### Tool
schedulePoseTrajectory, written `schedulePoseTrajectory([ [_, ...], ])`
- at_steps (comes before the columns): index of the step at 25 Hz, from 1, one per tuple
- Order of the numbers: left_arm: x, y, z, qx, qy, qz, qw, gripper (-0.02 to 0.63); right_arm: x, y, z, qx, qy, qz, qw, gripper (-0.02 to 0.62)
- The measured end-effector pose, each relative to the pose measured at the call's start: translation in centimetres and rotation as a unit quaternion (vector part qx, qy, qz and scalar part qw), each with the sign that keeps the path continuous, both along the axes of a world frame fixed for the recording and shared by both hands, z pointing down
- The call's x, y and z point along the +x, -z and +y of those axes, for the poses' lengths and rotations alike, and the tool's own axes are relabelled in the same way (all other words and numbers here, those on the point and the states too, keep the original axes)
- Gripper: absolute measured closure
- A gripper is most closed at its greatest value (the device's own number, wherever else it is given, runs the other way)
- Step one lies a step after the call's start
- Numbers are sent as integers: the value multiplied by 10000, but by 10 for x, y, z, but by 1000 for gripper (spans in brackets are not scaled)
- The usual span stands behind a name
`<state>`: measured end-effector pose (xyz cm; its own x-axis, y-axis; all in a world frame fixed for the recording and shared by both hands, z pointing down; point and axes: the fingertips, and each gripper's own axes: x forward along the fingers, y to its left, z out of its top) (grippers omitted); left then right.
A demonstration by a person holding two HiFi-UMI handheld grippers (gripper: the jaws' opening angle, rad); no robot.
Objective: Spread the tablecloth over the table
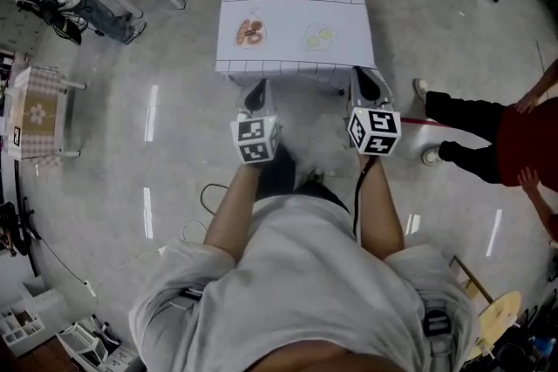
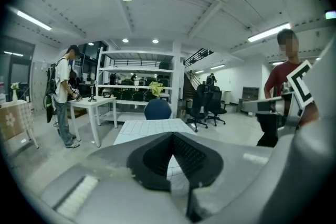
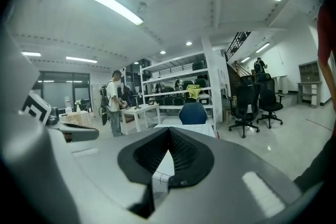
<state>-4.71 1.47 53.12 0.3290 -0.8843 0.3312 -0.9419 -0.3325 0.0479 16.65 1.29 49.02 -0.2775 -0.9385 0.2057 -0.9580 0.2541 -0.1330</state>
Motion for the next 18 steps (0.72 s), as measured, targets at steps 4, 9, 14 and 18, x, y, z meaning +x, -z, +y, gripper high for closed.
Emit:
schedulePoseTrajectory([
  [4, 44, 26, 11, 289, -454, 231, 9983, 586, -27, 19, 15, 244, 238, 223, 9992, 589],
  [9, 73, 66, 11, 674, -697, 528, 9939, 586, -28, 55, 30, 663, 147, 297, 9973, 589],
  [14, 85, 88, 12, 959, -910, 473, 9901, 586, -27, 79, 35, 951, 82, 337, 9949, 589],
  [18, 94, 97, 16, 998, -1017, 429, 9889, 586, -21, 86, 37, 961, 8, 376, 9947, 589],
])
